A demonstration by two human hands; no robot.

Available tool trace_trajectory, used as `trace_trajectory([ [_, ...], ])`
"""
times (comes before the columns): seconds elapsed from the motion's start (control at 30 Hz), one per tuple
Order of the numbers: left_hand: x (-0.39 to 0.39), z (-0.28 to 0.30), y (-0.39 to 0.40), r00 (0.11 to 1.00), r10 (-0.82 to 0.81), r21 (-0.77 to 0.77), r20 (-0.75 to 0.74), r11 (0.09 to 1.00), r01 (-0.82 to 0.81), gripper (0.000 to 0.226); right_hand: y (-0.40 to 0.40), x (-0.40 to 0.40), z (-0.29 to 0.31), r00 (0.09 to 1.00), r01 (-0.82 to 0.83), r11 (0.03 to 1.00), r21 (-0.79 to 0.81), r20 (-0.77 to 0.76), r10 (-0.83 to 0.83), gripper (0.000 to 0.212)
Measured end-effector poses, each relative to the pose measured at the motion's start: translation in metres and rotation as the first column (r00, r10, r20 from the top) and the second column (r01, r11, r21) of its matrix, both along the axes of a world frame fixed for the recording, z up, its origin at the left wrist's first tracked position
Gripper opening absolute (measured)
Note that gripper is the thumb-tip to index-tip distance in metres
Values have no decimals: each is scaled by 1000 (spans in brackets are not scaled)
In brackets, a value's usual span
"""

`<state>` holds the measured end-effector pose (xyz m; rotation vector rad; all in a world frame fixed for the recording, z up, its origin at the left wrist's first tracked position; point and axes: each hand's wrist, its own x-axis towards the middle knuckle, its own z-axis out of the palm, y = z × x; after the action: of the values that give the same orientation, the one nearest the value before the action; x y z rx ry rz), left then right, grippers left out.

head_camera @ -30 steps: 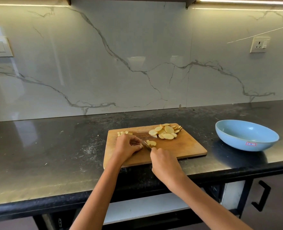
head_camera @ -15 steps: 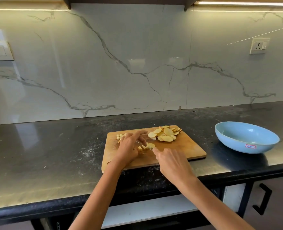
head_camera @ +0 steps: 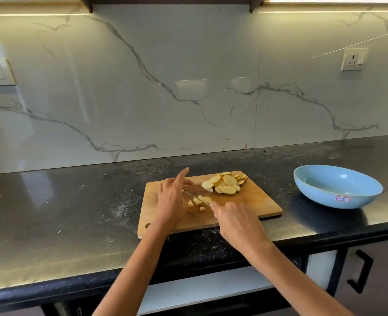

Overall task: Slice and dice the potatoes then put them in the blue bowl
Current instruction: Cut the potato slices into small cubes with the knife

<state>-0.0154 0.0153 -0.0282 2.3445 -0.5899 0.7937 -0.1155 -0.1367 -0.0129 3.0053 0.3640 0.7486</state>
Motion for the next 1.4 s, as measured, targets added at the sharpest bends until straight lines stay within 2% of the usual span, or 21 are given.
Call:
trace_trajectory([
  [0.1, 4, -2, 3, 995, 69, -153, 66, 986, -58, 64, -7, 5, 1, 999, 6, 996, 88, 39, -9, 36],
  [0.2, 5, -2, 0, 999, 31, -177, -34, 984, -37, 44, -13, 11, 5, 995, 0, 975, 223, 93, -21, 37],
  [0.27, 7, 0, -5, 989, -38, -61, -142, 998, 29, 38, -14, 21, 6, 992, -33, 953, 301, 127, -6, 36],
  [0.33, 9, 2, -13, 967, -138, 79, -213, 984, 158, 43, -12, 37, 7, 988, -70, 922, 381, 153, 12, 35],
  [0.43, 11, 1, -25, 925, -278, 236, -258, 910, 340, 37, -13, 65, 10, 979, -111, 868, 483, 204, 11, 35],
  [0.5, 19, -2, -27, 918, -302, 276, -257, 887, 369, 31, -11, 86, 13, 969, -161, 831, 533, 245, 31, 34],
  [0.63, 29, -1, -21, 938, -279, 264, -208, 907, 328, 17, -1, 129, 19, 939, -254, 789, 559, 337, 64, 33],
  [0.73, 37, 3, -17, 961, -208, 336, -182, 906, 259, 17, 2, 157, 17, 914, -300, 784, 543, 399, 74, 32],
  [0.83, 51, 6, -11, 989, -44, 447, -140, 888, 103, 23, -7, 175, 7, 900, -306, 788, 534, 431, 58, 33],
  [0.93, 67, 11, -2, 993, 97, 492, -60, 869, -55, 26, -20, 182, 5, 895, -286, 767, 574, 447, -1, 34],
  [1.03, 83, 11, 8, 980, 198, 434, -30, 886, -165, 23, -32, 181, 7, 902, -252, 692, 676, 423, -85, 32],
  [1.1, 94, 9, 18, 968, 236, 287, -83, 936, -203, 19, -36, 180, 8, 912, -232, 642, 731, 393, -119, 32],
  [1.17, 98, 8, 26, 967, 226, 163, -120, 965, -205, 14, -37, 179, 8, 913, -227, 632, 741, 387, -126, 33],
  [1.27, 96, 11, 31, 969, 161, 86, -187, 985, -147, 21, -35, 180, 7, 915, -231, 653, 722, 388, -105, 34],
  [1.4, 93, 13, 37, 962, -1, 48, -272, 999, 14, 14, -34, 178, 5, 917, -225, 654, 722, 385, -109, 34],
])
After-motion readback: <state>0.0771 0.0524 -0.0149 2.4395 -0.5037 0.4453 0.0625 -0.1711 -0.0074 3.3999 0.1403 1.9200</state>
